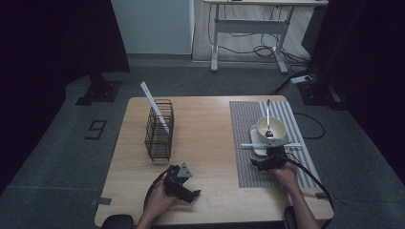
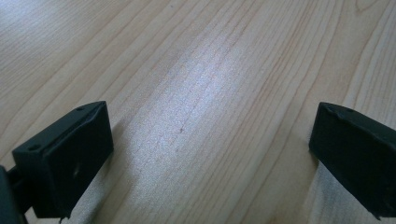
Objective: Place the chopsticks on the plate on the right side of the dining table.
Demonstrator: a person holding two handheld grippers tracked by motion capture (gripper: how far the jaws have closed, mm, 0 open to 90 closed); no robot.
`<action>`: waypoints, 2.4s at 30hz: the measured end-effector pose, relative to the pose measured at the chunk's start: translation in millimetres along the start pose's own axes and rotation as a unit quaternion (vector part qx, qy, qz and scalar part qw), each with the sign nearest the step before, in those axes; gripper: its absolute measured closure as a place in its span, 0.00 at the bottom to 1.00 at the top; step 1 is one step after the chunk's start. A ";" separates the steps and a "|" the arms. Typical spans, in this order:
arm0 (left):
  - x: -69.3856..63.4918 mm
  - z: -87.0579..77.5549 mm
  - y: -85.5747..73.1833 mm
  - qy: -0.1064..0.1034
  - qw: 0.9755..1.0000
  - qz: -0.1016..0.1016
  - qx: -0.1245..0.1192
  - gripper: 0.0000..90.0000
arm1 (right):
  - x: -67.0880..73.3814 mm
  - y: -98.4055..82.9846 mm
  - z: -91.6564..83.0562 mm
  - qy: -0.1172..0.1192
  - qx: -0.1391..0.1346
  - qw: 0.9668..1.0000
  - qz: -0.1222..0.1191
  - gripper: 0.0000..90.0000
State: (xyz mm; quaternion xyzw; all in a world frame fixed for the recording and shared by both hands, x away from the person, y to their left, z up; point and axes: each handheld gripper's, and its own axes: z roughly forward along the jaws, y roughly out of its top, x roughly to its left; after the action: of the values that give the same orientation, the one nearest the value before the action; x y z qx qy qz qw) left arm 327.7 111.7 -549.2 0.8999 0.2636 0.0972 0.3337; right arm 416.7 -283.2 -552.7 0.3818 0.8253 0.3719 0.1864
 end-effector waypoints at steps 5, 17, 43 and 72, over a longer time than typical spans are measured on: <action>0.0 -0.1 0.0 0.000 1.000 0.000 0.001 0.00 | 0.0 0.4 -2.9 -0.008 0.001 1.000 -0.004 0.00; -0.3 -0.1 0.0 0.001 1.000 -0.001 0.000 0.00 | -32.3 -14.6 -43.9 -0.083 -0.011 0.996 0.039 0.00; -0.7 0.7 0.7 0.000 1.000 0.001 0.000 0.00 | -81.2 -41.0 -51.5 -0.163 -0.019 0.977 0.133 0.00; -0.8 0.7 0.8 0.000 1.000 0.001 0.000 0.00 | -71.0 -33.5 -73.5 -0.174 -0.023 0.979 0.101 0.00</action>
State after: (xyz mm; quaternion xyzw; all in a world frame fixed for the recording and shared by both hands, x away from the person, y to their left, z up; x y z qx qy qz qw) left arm 327.5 110.4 -549.2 0.9001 0.2629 0.0971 0.3336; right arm 402.0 -386.8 -528.3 0.5178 0.7283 0.3357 0.2979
